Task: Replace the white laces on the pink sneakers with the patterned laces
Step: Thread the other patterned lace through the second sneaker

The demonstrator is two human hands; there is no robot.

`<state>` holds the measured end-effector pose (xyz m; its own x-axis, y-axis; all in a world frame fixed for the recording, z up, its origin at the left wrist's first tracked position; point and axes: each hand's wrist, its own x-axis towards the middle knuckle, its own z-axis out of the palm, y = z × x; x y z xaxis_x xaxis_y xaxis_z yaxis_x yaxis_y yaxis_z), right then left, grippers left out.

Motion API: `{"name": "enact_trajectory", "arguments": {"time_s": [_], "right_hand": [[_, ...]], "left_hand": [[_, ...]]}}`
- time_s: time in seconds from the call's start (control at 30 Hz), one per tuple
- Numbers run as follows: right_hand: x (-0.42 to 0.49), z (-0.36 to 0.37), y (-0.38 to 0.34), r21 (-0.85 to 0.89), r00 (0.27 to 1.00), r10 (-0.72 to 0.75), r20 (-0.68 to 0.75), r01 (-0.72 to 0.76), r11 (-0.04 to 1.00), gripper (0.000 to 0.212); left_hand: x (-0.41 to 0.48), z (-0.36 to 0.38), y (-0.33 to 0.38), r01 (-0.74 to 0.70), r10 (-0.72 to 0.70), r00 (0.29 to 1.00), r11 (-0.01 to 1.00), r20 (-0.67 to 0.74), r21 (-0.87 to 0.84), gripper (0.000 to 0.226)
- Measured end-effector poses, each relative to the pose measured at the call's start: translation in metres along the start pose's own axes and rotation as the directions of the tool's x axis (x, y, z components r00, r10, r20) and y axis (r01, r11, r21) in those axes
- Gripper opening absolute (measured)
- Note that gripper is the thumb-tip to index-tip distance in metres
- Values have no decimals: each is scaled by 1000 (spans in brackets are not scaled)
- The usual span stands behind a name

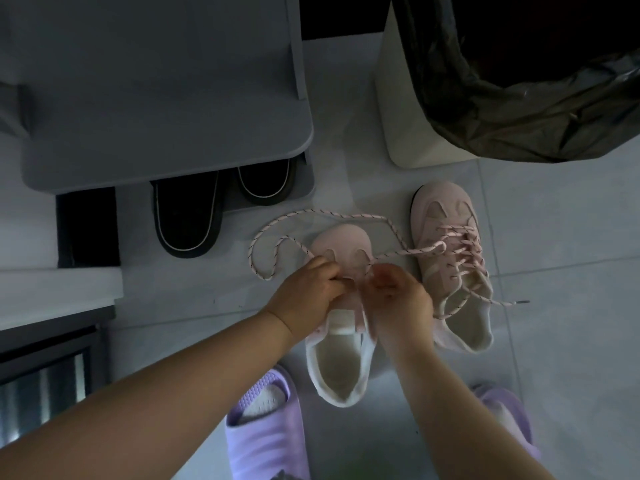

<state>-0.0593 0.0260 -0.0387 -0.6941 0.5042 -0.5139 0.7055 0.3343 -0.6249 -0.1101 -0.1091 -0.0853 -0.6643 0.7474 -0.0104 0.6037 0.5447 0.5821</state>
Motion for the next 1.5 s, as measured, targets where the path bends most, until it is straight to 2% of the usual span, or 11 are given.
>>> {"name": "enact_trajectory", "arguments": {"time_s": [0.1, 0.17, 0.3, 0.47, 0.6, 0.83, 1.03, 1.1, 1.17, 1.23, 1.5], "right_hand": [[-18, 9, 3, 15, 993, -117, -32, 118, 993, 30], [-16, 11, 2, 7, 995, -90, -36, 90, 996, 25], [10, 1, -9, 89, 995, 94, -24, -92, 992, 9], [25, -6, -12, 33, 990, 106, 97, -109, 993, 26], [28, -4, -10, 17, 988, 108, 110, -111, 994, 11], [17, 6, -8, 204, 991, 108, 73, -121, 971, 14], [4, 10, 3, 289, 994, 61, 90, -85, 954, 18], [5, 10, 3, 331, 988, 125, 91, -148, 932, 11], [9, 10, 1, 414, 959, 254, 124, -283, 865, 3], [10, 10, -1, 484, 928, 320, 191, -373, 792, 6], [-2, 1, 1, 256, 985, 88, 146, -123, 959, 32]], "left_hand": [[-4, -2, 0, 59, -57, 998, 993, 23, -102, 24], [-4, -7, 2, 102, -100, 995, 985, 17, -137, 26], [-4, -14, 9, 125, -130, 991, 979, -21, -158, 29], [-5, -14, 16, 201, -211, 977, 960, -32, -195, 26], [-1, -15, 20, 279, -285, 959, 937, 2, -209, 28], [4, -15, 21, 339, -347, 938, 909, 10, -243, 32], [1, -6, 23, 356, -379, 924, 902, -49, -245, 32], [3, -2, 26, 390, -422, 903, 880, -73, -270, 29], [4, 2, 27, 422, -468, 878, 856, -102, -300, 20], [5, 7, 28, 443, -494, 862, 844, -115, -303, 13], [8, 15, 29, 449, -524, 840, 816, -139, -364, 32]]}}
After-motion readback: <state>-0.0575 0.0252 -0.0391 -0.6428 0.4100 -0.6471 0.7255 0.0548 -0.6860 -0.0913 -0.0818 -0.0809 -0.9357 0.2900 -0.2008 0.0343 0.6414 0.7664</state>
